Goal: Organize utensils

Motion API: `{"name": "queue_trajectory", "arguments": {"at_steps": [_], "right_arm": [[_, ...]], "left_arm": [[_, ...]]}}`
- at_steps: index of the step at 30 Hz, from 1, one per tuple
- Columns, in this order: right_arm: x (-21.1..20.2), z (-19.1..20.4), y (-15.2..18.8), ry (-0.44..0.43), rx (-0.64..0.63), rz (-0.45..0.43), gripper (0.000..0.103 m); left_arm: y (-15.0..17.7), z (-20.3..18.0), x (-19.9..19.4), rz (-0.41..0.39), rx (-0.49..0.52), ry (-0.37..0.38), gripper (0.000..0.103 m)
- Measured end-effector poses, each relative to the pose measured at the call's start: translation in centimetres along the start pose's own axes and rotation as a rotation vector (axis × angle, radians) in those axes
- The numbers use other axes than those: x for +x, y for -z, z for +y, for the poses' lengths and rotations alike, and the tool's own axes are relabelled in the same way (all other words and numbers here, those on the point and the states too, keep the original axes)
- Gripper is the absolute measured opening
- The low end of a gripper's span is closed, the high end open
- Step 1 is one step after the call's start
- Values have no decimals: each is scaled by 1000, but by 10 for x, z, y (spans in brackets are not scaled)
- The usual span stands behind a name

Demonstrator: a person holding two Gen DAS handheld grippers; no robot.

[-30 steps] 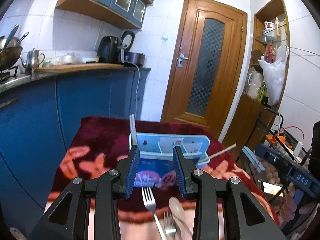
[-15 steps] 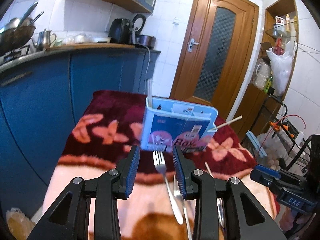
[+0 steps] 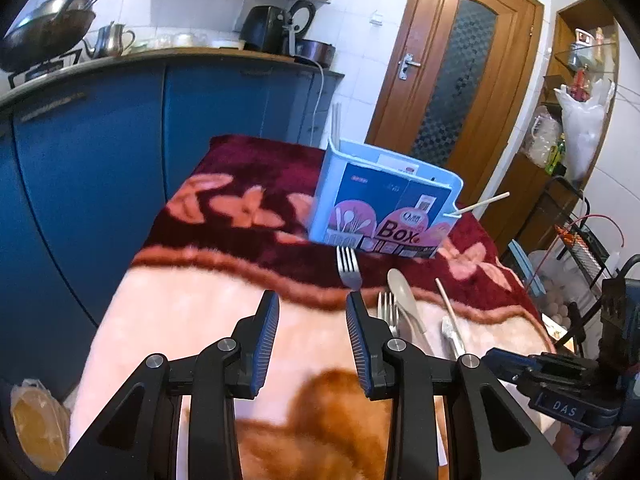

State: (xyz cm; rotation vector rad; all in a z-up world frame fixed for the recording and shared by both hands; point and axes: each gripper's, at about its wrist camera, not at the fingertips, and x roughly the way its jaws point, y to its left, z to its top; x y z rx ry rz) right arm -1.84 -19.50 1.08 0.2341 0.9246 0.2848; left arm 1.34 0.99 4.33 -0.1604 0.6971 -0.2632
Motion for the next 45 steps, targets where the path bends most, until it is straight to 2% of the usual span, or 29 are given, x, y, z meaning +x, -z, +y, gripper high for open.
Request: {"name": "queue_trajectory", "arguments": {"at_steps": [7,19,23,39,45], "right_arm": [[17,-2,2,16,12,76,17],[19,3,-1,90,-12,140,18],[18,3,1,110,-7,168,25],[22,5,-3,170,-22,198,33],[33,1,-6,163,-24,206,32]], "left_arm": [[6,5,8,28,-19,-1,35],[11,9,17,60,-30,4,35],[11,10,19,63,-38,7,35],[14,10,24,84,-39,13,35],[14,7,28,94,-36,22,35]]}}
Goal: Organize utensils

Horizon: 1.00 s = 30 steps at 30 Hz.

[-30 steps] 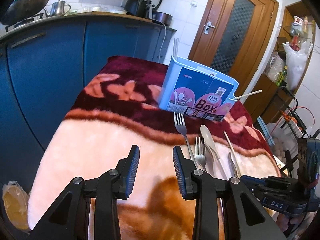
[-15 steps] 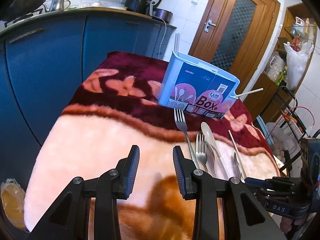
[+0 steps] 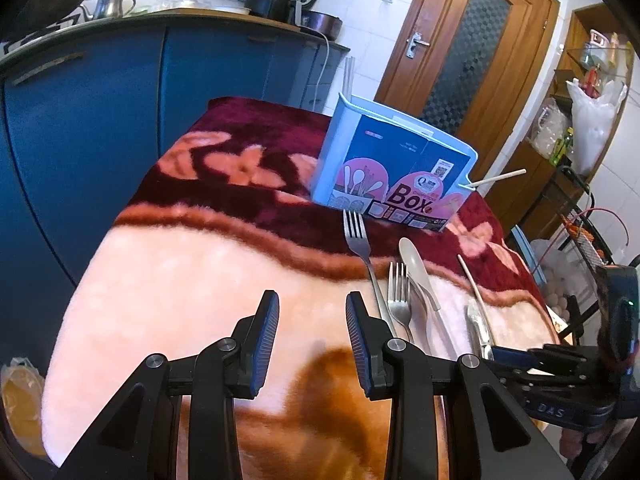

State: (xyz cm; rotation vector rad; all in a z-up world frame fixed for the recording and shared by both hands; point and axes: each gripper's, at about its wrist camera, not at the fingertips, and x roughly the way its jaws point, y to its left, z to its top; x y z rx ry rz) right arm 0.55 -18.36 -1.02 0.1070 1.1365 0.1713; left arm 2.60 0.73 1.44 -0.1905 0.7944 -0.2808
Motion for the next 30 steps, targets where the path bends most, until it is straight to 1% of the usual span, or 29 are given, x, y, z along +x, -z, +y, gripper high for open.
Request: {"name": "queue_trajectory", "arguments": {"at_steps": [1,4,9,14,18,21,26,28,29,30], "right_arm": [[0,-2,-2,-8,12,-1,28],[0,-8,-3,-49,41,-21,22],[-7,-17,-1,-109,76,-90,21],[-11,-25,-6,-137,119,-169,21],[-9,-30,-7,-159,147,-206,21],[-8,-33,-6,-176,163,-218,21],[-7,-39,-4,-198,176,-230,22],[-7,-41,-3,-207,180,-233,22],[-7,-42,-3,-211,181,-234,22],[-7,-44,-3,-215,182,-234,22]], "left_arm": [[0,-1,0,2,4,1,35],[0,-3,0,5,11,0,35],[-3,-4,4,24,14,-6,35],[-8,-13,16,64,31,6,35],[-14,-27,33,119,64,22,35],[-20,-33,47,164,64,48,35],[-30,-42,72,244,65,58,35],[-32,-45,81,273,69,48,35],[-34,-46,84,285,67,50,32],[-35,-47,89,305,62,55,28]]}}
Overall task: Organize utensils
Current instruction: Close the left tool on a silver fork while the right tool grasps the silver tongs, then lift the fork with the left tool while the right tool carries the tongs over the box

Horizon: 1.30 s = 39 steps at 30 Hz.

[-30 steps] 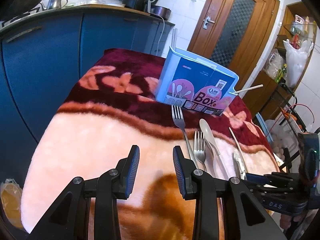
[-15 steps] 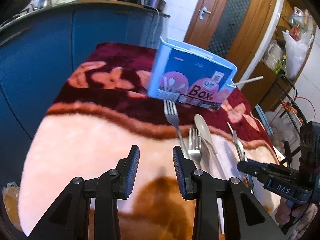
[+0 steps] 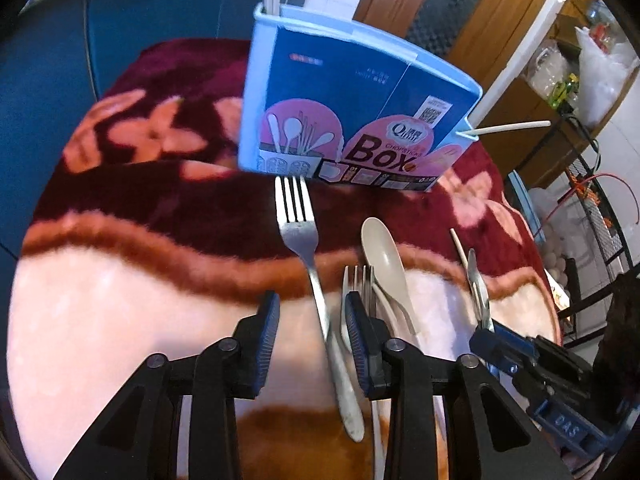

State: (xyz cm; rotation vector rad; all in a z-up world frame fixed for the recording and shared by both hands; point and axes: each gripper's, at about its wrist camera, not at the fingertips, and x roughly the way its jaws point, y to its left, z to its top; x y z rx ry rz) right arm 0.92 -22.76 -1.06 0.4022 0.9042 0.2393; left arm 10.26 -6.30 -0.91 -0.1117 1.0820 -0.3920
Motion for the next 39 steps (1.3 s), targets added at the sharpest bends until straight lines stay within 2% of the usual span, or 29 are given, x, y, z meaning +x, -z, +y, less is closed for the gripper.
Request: {"name": "queue_trajectory", "arguments": {"at_steps": [5,9,13,19,23,26,32,39], "right_arm": [[1,-3,1,-19,4,2,22],[2,-5,1,-29,10,5,22],[3,-6,1,-35,14,5,22],[0,-3,1,-42,13,-12,22],[-5,-2,0,-42,16,-41,22],[-11,-1,1,-50,18,-64,22],[-20,1,0,-63,5,-109,22],[-29,8,-2,-85,-12,-175,22]], "left_arm": [[-11,1,11,49,-23,13,23],[-18,9,12,61,-48,9,11],[-21,17,13,80,-87,43,11],[-27,10,17,122,-66,17,11],[-23,3,19,116,-29,-9,9],[-16,3,15,82,-27,-1,6],[0,10,0,1,-60,65,3],[17,8,-38,-191,-26,98,3]]}}
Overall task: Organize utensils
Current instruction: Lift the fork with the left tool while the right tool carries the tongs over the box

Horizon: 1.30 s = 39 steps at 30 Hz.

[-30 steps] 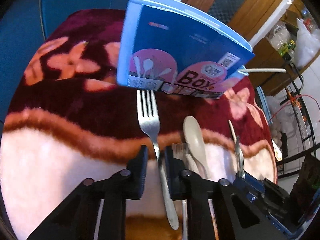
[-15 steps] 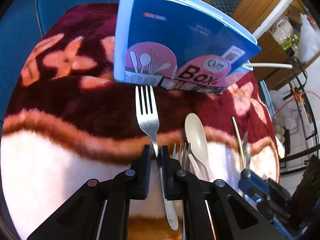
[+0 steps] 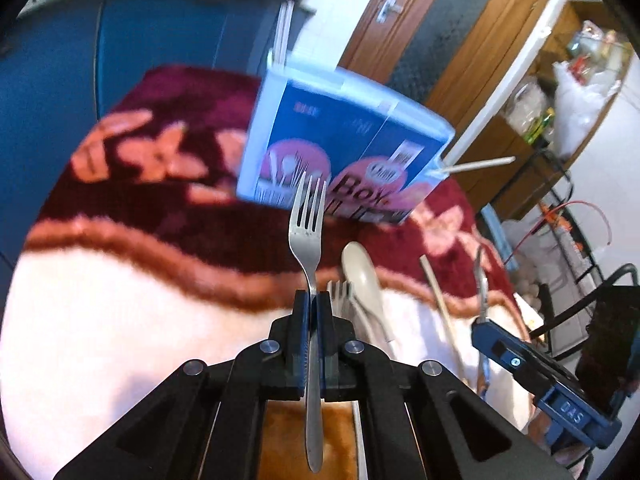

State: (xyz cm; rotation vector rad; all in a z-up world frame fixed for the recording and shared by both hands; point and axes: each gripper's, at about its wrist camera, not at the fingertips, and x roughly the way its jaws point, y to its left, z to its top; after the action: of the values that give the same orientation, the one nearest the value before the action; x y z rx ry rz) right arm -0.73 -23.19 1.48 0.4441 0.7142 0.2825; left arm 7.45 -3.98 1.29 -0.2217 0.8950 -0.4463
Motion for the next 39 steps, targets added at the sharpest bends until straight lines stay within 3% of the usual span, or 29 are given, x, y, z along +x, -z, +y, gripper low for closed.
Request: {"name": "queue_trajectory", "arguments": {"at_steps": [8,17,32,39], "right_arm": [[-18,18,-9,-2,-52,-112,22],[-30,26,-22,-7,-76,-198,22],[-24,12,-44,-27,-26,-238,22],[-18,11,-56,-27,-27,-250,22]], "left_arm": [[-9,-14,-34,-170,36,41,3],[-33,-29,-64,-349,90,30,3],[-101,-38,-77,-636,114,-63,3],[-121,-37,-59,-712,97,-69,3]]}}
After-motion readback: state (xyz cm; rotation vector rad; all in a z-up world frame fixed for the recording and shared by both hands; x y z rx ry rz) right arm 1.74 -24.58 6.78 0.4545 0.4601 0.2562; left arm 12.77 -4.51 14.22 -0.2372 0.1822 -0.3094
